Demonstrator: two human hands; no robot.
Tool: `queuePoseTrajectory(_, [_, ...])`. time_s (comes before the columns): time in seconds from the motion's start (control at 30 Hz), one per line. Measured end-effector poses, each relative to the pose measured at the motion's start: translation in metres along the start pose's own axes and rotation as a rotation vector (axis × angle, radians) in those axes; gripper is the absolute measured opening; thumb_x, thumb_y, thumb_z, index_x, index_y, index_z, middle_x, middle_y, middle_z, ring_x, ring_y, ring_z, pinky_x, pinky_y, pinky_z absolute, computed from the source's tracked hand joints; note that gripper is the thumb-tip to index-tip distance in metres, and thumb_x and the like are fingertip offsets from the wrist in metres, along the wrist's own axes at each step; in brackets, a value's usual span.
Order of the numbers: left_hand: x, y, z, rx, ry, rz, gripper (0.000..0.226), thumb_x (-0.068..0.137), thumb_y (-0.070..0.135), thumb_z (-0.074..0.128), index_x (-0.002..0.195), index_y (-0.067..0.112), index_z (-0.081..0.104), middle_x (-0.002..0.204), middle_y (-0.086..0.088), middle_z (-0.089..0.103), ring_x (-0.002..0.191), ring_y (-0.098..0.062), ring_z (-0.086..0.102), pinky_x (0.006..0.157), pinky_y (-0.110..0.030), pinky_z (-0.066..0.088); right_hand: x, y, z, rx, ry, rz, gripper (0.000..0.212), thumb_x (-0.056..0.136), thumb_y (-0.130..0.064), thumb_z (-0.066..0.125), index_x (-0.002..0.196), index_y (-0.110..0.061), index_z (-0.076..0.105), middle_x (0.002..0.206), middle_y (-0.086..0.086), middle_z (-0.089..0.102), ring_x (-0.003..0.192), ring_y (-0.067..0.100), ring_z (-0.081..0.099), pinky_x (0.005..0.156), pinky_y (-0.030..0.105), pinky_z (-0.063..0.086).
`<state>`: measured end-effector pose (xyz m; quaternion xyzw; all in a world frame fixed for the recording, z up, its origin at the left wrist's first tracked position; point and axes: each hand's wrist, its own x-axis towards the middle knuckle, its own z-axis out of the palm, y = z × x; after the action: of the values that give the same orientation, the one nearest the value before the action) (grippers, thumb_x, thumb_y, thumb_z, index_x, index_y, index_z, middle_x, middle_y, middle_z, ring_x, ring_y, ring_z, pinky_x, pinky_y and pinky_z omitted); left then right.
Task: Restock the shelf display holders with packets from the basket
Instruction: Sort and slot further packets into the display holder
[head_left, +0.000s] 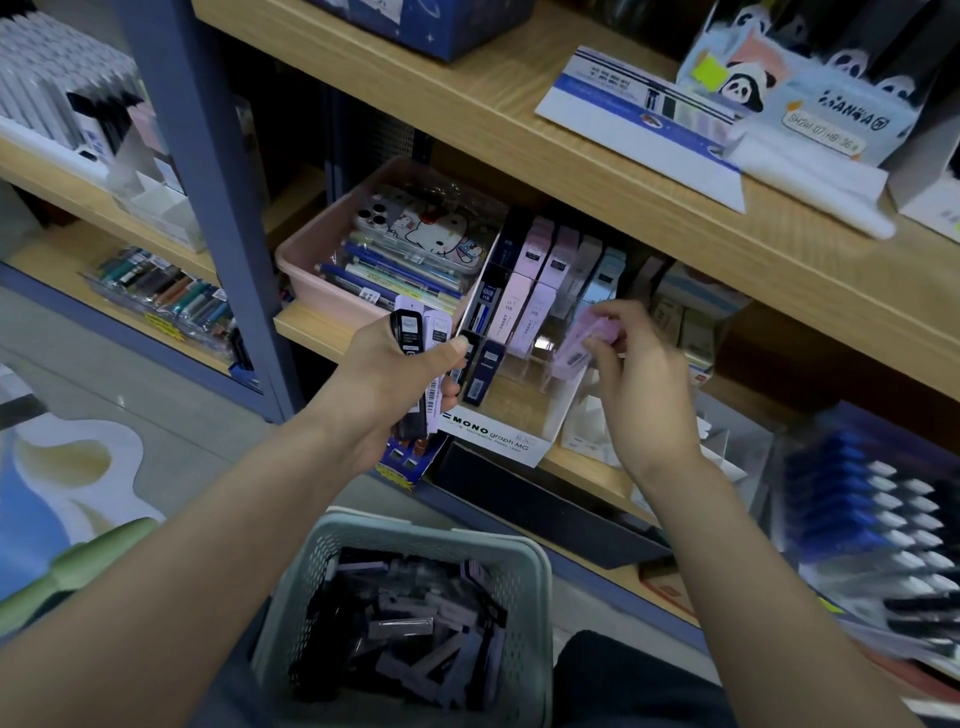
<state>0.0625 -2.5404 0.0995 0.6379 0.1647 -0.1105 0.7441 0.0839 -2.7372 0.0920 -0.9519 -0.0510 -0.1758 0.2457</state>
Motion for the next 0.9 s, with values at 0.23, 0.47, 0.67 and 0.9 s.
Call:
queuePoseTrajectory(0.23, [-0.002, 0.0, 0.009, -0.041, -0.031, -0.036, 0.004, 0.09, 0.017, 0.06, 0.088, 0.014, 0.061, 0.077, -0.004, 0.064, 0.047, -0.005, 0.056, 0.053, -0.019, 0.056, 0.007, 0.004, 0.009, -0.108, -0.014, -0.043, 0.018, 0.091, -0.009, 0.057, 0.108, -0.011, 0.063, 0.111, 0.004, 0.055, 0.1, 0.018, 0.057, 0.078, 0.037, 0.051])
queuePoseTrajectory(0.47, [-0.005, 0.002, 0.009, -0.121, -0.082, -0.056, 0.025, 0.091, 0.02, 0.058, 0.111, 0.006, 0.062, 0.094, -0.008, 0.071, 0.066, -0.014, 0.071, 0.052, -0.021, 0.055, 0.007, 0.009, 0.017, -0.063, 0.026, 0.025, 0.026, 0.092, -0.013, 0.058, 0.118, -0.015, 0.057, 0.119, 0.004, 0.046, 0.095, 0.018, 0.055, 0.082, 0.041, 0.052])
queuePoseTrajectory(0.67, [-0.006, -0.001, 0.012, -0.162, -0.087, -0.062, 0.025, 0.09, 0.018, 0.059, 0.112, 0.008, 0.061, 0.098, -0.007, 0.071, 0.075, -0.013, 0.071, 0.057, -0.022, 0.057, 0.008, -0.004, 0.016, -0.069, 0.101, 0.025, 0.029, 0.088, -0.009, 0.06, 0.115, -0.013, 0.053, 0.117, 0.007, 0.047, 0.093, 0.017, 0.056, 0.076, 0.042, 0.052])
queuePoseTrajectory(0.9, [-0.003, -0.003, 0.016, -0.161, -0.022, -0.064, 0.019, 0.09, 0.025, 0.059, 0.104, 0.013, 0.065, 0.094, -0.006, 0.072, 0.076, -0.016, 0.069, 0.056, -0.026, 0.057, -0.026, -0.053, 0.018, 0.565, -0.432, 0.055, 0.019, 0.089, -0.021, 0.061, 0.104, -0.025, 0.049, 0.086, -0.01, 0.059, 0.076, 0.002, 0.06, 0.072, 0.022, 0.052])
